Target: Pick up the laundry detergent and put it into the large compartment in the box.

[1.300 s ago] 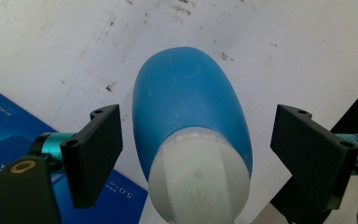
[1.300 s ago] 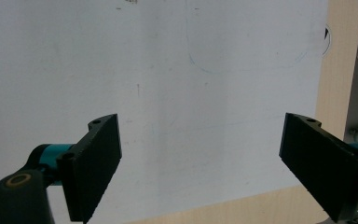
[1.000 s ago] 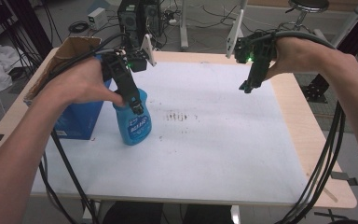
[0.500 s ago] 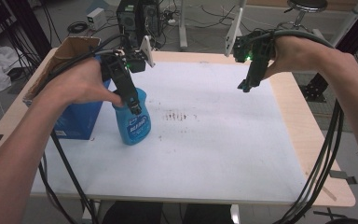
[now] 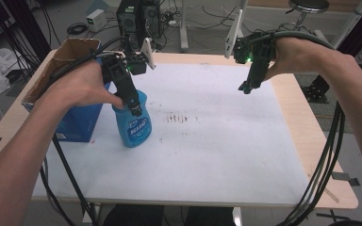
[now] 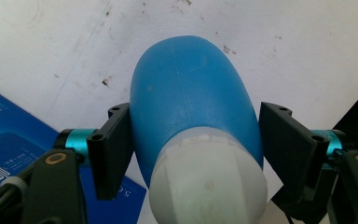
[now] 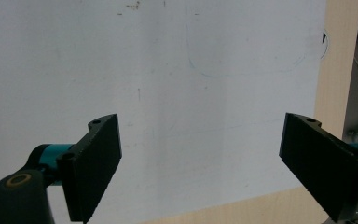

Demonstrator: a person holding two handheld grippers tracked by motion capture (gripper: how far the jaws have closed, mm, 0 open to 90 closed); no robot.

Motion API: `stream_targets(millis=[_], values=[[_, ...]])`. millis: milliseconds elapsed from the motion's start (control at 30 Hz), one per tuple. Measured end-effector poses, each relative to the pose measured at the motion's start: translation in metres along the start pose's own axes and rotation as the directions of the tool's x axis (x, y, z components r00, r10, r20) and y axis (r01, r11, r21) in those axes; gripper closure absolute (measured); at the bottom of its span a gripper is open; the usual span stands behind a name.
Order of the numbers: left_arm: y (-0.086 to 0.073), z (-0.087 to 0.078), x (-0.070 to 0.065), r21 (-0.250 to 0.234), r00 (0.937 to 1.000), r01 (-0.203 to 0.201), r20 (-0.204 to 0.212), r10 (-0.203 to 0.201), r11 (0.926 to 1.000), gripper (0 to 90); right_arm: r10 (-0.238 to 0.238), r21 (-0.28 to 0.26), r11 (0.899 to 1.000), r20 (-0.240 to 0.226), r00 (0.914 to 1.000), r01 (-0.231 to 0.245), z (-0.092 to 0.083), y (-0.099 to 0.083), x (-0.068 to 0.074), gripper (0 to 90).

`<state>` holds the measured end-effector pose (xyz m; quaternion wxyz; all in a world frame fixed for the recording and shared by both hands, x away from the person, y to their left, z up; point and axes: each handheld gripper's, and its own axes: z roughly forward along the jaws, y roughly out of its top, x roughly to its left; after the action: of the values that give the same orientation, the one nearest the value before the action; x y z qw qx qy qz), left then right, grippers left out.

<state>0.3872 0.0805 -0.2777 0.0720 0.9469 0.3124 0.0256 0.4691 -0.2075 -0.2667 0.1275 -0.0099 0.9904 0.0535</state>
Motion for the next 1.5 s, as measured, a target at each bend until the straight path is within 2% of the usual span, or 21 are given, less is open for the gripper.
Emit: stream_targets(millis=[533, 767, 1000, 1100, 1300, 1500], values=[[0.001, 0.001, 0.002, 0.009, 0.9999, 0.010, -0.011, -0.010, 0.9999, 34.8, 0.002, 0.009, 1.000, 0.003, 1.0000, -0.002, 0.000, 0.000, 0.000, 12.0], [0.002, 0.001, 0.000, 0.019, 0.9996, -0.023, -0.018, 0.024, 0.9995, 35.0, 0.003, 0.008, 1.000, 0.007, 1.0000, -0.003, 0.000, 0.000, 0.001, 12.0], [0.004, 0.001, 0.002, 0.019, 0.9995, -0.031, -0.011, 0.031, 0.9993, 35.5, 0.008, 0.008, 1.000, 0.008, 0.9999, -0.008, -0.001, -0.001, 0.001, 12.0], [0.006, 0.001, 0.002, 0.034, 0.9993, -0.034, -0.012, 0.034, 0.9988, 35.6, 0.005, 0.008, 1.000, 0.009, 0.9999, -0.005, -0.001, -0.002, 0.001, 12.0], [0.013, -0.009, 0.003, 0.044, 0.9987, -0.050, -0.004, 0.050, 0.9978, 35.8, 0.004, 0.002, 1.000, 0.009, 1.0000, -0.004, -0.002, -0.003, 0.000, 12.0], [0.020, -0.028, 0.007, 0.039, 0.9979, -0.064, -0.008, 0.065, 0.9972, 35.8, 0.004, 0.004, 1.000, 0.008, 1.0000, -0.004, -0.001, -0.002, 0.000, 12.0]])
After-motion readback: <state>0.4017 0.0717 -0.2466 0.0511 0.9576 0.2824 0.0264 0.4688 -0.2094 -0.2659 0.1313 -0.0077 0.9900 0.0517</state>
